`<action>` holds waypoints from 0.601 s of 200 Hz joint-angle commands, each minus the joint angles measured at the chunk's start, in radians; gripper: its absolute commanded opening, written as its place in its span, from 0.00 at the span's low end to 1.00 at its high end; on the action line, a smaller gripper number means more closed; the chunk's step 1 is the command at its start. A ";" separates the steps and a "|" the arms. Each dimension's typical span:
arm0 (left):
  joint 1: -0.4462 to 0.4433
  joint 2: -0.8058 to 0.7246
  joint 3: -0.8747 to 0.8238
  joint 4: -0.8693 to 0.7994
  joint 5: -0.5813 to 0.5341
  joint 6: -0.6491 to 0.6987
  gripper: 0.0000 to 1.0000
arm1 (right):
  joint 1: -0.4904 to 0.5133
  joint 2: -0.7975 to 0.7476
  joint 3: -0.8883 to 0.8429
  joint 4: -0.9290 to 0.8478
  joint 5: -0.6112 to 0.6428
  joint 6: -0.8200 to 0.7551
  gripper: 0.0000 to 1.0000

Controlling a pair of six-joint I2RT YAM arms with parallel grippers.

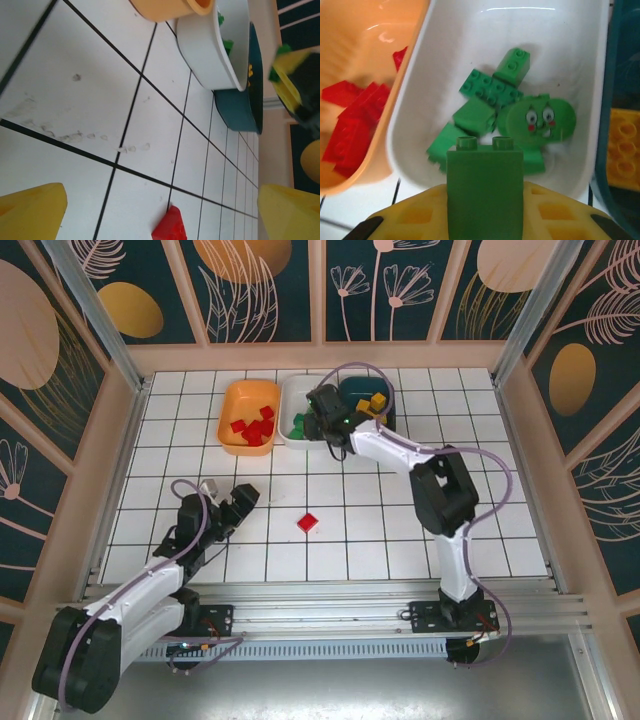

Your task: Sort the legos into containers by color

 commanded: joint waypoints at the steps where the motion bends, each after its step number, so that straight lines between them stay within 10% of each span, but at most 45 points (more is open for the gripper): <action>1: -0.020 0.025 0.052 0.038 0.063 0.053 0.96 | -0.007 0.063 0.129 -0.070 -0.014 -0.058 0.42; 58: -0.147 0.086 0.216 -0.151 0.008 0.255 0.92 | -0.011 -0.021 0.133 -0.072 0.041 -0.074 0.67; 120: -0.484 0.468 0.595 -0.587 -0.357 0.596 0.87 | -0.034 -0.446 -0.476 0.170 0.061 0.028 0.68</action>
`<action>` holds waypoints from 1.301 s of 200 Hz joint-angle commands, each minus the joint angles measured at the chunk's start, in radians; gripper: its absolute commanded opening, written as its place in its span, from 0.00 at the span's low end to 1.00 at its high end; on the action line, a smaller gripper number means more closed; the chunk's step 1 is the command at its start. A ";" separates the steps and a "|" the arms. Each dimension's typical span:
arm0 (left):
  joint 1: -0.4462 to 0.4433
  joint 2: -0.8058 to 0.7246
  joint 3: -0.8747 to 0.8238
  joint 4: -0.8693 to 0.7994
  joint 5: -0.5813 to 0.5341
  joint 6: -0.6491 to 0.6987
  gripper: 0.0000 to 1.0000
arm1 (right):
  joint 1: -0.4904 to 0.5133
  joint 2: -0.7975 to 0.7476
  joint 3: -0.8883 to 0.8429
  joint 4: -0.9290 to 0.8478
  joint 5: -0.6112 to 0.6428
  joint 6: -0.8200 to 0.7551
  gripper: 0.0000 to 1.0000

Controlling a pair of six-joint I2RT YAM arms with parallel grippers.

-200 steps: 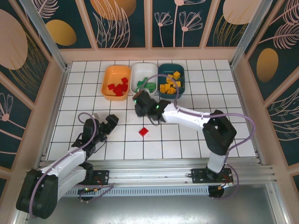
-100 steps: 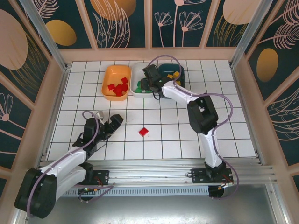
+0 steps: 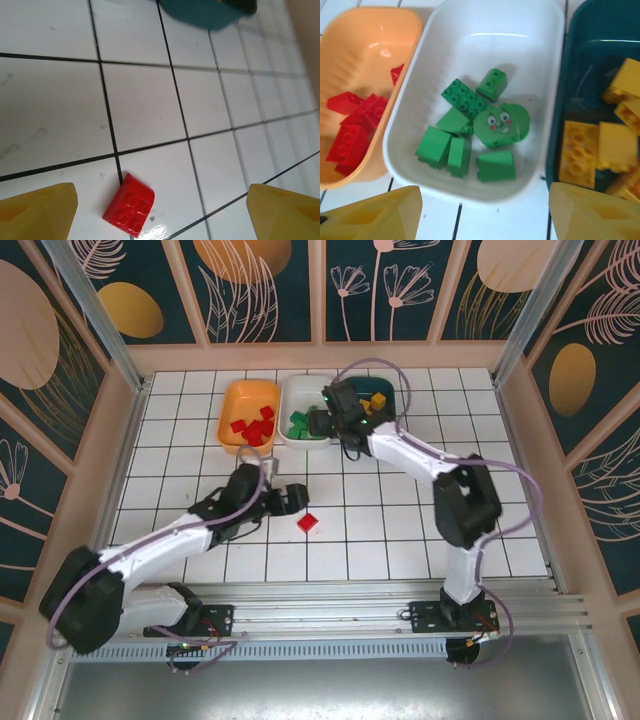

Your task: Sort the legos into containers by color

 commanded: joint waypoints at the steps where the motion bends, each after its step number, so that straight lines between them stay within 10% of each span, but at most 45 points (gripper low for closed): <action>1: -0.108 0.122 0.121 -0.251 -0.210 0.187 0.87 | -0.020 -0.164 -0.213 0.134 0.039 0.059 0.68; 69: -0.209 0.362 0.283 -0.402 -0.263 0.333 0.83 | -0.090 -0.473 -0.664 0.164 0.040 0.144 0.61; 260: -0.175 0.393 0.374 -0.356 -0.273 0.375 0.27 | -0.057 -0.552 -0.697 0.140 -0.064 0.187 0.50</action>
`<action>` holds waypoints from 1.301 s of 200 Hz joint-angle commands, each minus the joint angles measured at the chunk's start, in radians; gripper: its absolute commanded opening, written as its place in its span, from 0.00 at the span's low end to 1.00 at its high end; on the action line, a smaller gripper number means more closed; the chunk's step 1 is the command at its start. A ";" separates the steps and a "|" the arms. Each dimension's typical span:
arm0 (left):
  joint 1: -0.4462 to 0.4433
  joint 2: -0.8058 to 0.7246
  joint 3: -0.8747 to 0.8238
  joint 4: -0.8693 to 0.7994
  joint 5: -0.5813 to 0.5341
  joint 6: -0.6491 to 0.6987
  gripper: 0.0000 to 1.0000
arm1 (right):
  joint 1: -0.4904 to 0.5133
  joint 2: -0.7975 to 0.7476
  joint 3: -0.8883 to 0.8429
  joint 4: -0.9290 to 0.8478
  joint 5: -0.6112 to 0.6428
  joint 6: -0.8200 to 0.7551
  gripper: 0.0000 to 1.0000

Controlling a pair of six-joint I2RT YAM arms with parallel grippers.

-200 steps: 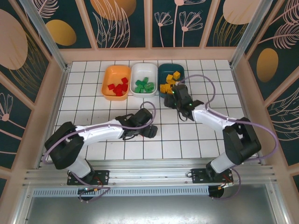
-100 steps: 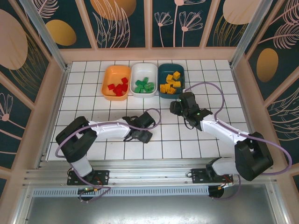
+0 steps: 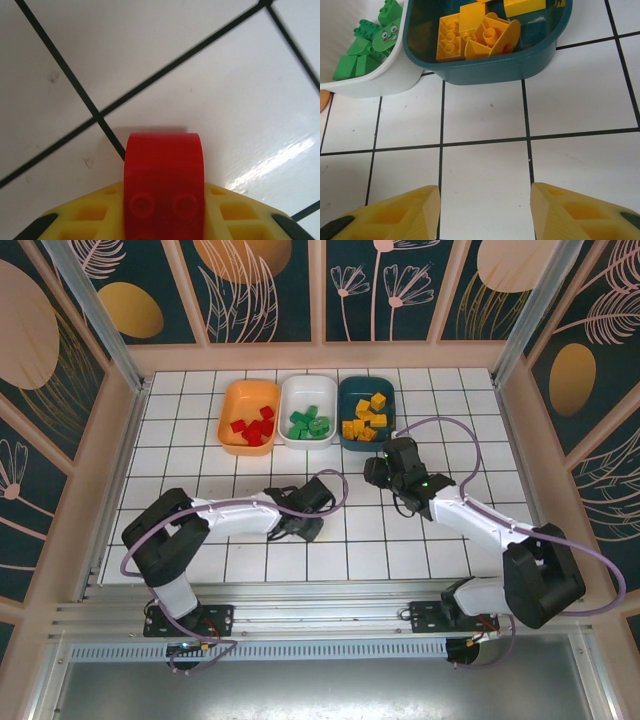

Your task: Sort the legos into containers by color

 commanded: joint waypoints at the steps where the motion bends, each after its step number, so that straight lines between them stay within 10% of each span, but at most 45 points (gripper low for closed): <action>1: 0.036 -0.061 0.064 -0.019 -0.034 0.004 0.26 | 0.036 -0.027 -0.019 0.009 -0.046 0.037 0.50; 61: 0.465 -0.119 0.238 0.044 0.066 -0.073 0.23 | 0.112 -0.039 -0.045 0.007 -0.043 0.077 0.50; 98: 0.658 0.114 0.451 0.028 0.143 -0.104 0.24 | 0.115 -0.054 -0.045 -0.014 -0.034 0.066 0.50; 177: 0.711 0.449 0.827 -0.112 0.110 -0.067 0.41 | 0.110 -0.142 0.016 -0.185 0.043 -0.034 0.60; 260: 0.711 0.107 0.625 0.002 0.119 -0.112 0.98 | 0.106 -0.231 0.121 -0.172 0.118 -0.091 0.88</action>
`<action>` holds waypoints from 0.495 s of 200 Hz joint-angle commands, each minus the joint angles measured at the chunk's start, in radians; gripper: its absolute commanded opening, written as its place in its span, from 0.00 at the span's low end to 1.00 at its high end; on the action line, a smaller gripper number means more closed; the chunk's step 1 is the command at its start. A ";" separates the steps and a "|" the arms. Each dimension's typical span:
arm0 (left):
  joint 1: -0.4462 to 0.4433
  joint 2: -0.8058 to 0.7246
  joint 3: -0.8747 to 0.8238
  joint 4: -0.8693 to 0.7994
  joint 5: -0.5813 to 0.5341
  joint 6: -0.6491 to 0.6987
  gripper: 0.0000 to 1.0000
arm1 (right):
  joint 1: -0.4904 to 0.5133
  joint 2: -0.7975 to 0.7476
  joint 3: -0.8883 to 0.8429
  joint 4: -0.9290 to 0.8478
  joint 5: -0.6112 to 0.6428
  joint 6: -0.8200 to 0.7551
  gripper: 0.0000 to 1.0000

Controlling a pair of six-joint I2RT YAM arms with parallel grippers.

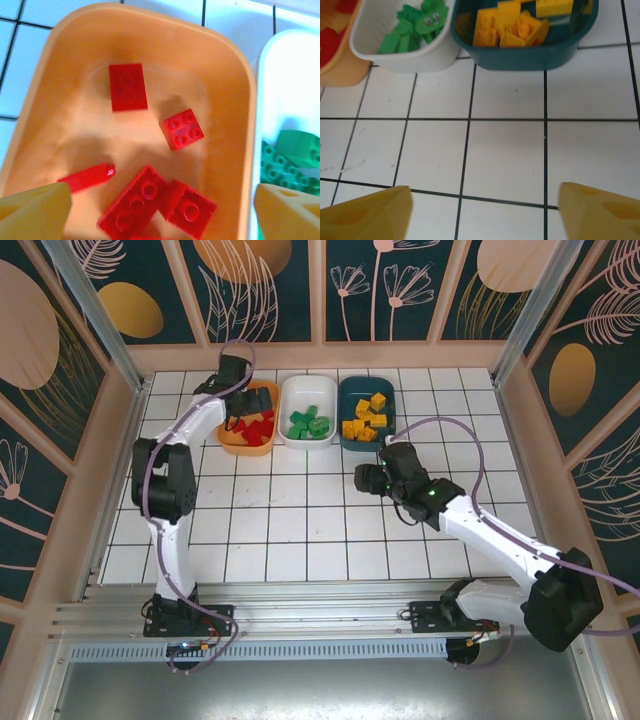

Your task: Sort the legos into containers by color

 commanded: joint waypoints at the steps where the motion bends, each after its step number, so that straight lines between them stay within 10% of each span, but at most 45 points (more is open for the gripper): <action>1: -0.001 -0.244 -0.129 0.101 0.003 -0.045 0.99 | -0.001 -0.084 0.065 0.027 0.062 -0.042 0.89; 34: -0.020 -0.645 -0.482 0.370 0.054 -0.093 0.99 | 0.029 -0.193 0.065 0.242 0.037 -0.110 0.99; 99: -0.133 -1.265 -1.005 0.644 -0.432 -0.060 0.98 | 0.043 -0.103 0.137 0.349 0.062 -0.280 0.99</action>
